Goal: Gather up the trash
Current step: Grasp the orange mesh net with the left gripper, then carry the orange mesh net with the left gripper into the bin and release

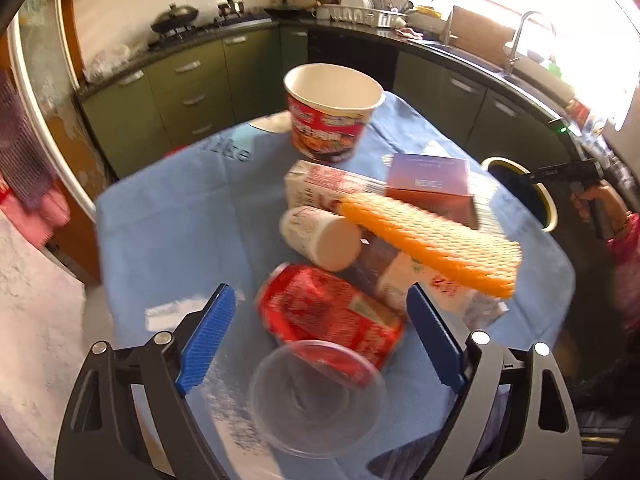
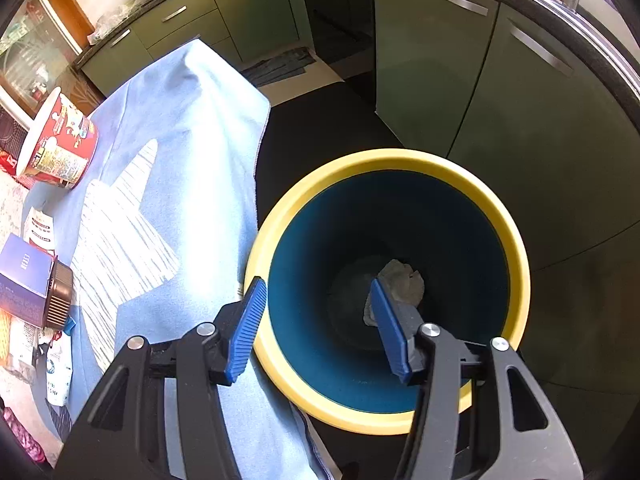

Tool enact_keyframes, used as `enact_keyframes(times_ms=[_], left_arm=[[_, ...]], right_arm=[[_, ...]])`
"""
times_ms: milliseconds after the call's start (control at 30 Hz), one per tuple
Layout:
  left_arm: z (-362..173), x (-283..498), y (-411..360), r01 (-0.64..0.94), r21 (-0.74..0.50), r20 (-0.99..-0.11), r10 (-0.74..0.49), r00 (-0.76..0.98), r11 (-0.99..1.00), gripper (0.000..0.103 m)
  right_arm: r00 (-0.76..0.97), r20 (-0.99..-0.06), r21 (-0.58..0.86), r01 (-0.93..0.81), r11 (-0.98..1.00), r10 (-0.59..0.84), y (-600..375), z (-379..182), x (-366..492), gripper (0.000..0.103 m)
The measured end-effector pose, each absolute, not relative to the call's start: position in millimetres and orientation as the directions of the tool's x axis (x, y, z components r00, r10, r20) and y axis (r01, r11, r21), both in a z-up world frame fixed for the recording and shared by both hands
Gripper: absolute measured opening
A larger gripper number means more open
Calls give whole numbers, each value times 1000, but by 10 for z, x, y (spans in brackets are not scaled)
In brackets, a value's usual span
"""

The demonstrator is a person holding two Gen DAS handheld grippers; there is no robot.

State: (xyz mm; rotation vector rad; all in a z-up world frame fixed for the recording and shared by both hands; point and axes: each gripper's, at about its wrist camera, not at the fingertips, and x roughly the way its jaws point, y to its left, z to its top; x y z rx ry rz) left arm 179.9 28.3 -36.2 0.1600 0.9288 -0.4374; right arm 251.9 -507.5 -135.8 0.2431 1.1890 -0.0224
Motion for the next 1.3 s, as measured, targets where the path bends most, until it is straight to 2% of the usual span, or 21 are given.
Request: enact_keyframes(times_ms=[167,433,533,600,667,767,867,1300], left_arm=[[-298,1867,-4,501,-241,-810,-457,369,831,87],[-442,2058,-385,491,-362,-833,-511,211,792,86],[-479,2122,-416,465,-370,-835,-507,213,804,72],[-508,2175,-441,456,-364,-840,-498,216,812,57],[-522,2218,-446,444,-364,-845,-491,213,819,33],[-486,2243,-427,440,-354,-843,-485,231,825,18],[-404,2232,-426,452,-338,-836,-484,260,826,12],[151,1931,-806,570,-255,-775,-517,362,781,12]], right_arm=[[380,-918,179,142,974,113,-5020,-1357,2510,52],[377,-918,189,143,972,123,-5104,-1370,2478,52],[375,-918,194,146,970,127,-5132,-1393,2477,52],[375,-918,199,147,969,131,-5150,-1408,2480,52],[377,-916,203,149,968,134,-5164,-1416,2479,52],[382,-914,209,147,967,139,-5174,-1415,2471,52],[388,-910,215,144,966,144,-5181,-1406,2458,52],[451,-880,238,146,960,150,-5291,-1282,2226,52]])
